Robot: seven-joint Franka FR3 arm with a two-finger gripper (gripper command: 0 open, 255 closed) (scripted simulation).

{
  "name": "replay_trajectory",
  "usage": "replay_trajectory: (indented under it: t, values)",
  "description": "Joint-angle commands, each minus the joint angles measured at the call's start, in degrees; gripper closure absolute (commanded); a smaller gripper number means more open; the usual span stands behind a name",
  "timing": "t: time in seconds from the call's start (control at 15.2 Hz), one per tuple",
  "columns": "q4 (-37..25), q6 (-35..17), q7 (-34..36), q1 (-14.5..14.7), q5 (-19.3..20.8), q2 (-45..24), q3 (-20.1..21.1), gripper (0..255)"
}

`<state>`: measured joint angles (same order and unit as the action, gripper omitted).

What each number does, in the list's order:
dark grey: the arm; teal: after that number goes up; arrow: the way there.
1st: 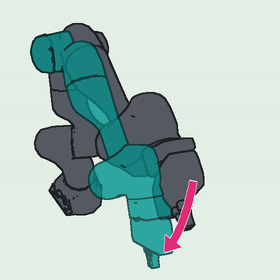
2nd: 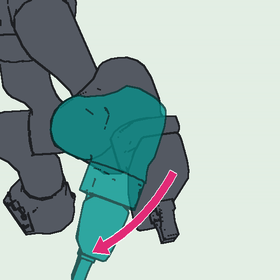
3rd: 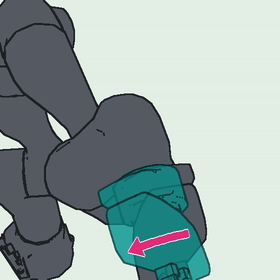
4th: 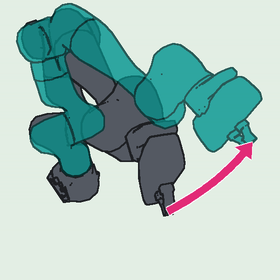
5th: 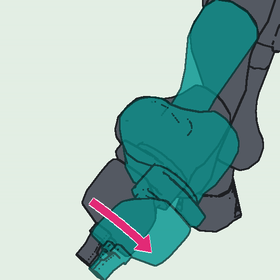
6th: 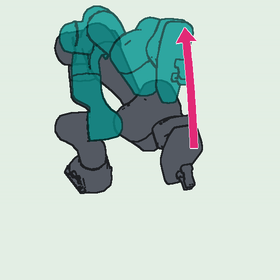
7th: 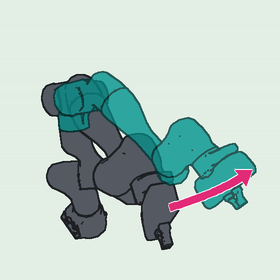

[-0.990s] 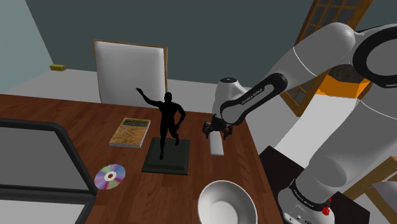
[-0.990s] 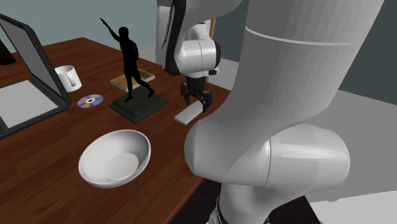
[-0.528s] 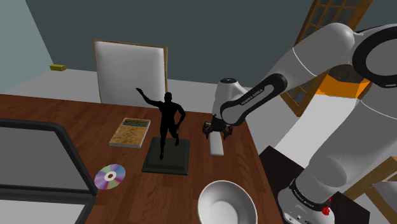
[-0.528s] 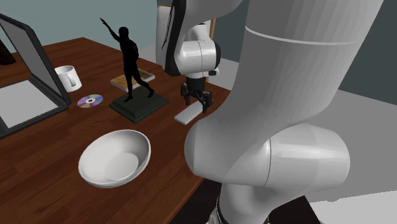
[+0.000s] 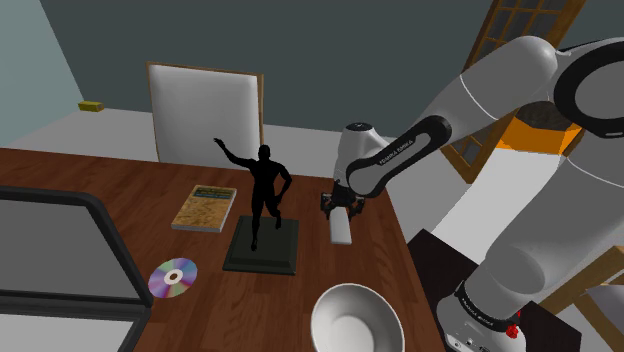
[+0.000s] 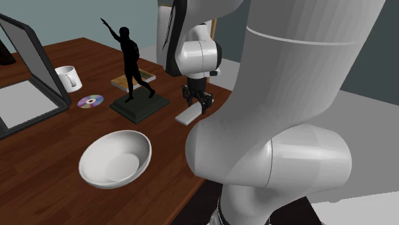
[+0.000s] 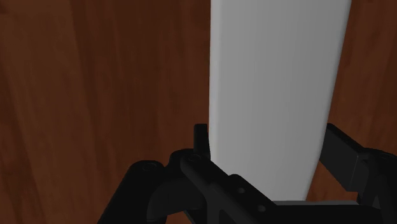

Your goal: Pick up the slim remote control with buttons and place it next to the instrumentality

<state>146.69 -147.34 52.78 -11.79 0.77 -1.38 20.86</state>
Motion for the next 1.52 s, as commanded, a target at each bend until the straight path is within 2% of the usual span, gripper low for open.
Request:
replay_trajectory:
  t: [0.0,1.19,1.45]
  values:
    - [0.00,0.00,0.00,0.00,0.00,0.00,0.00,255]
    - [-3.23,13.95,-4.16,0.65,-5.61,11.32,-0.51,255]
    - [-4.34,14.11,2.11,3.40,-6.12,10.55,3.35,255]
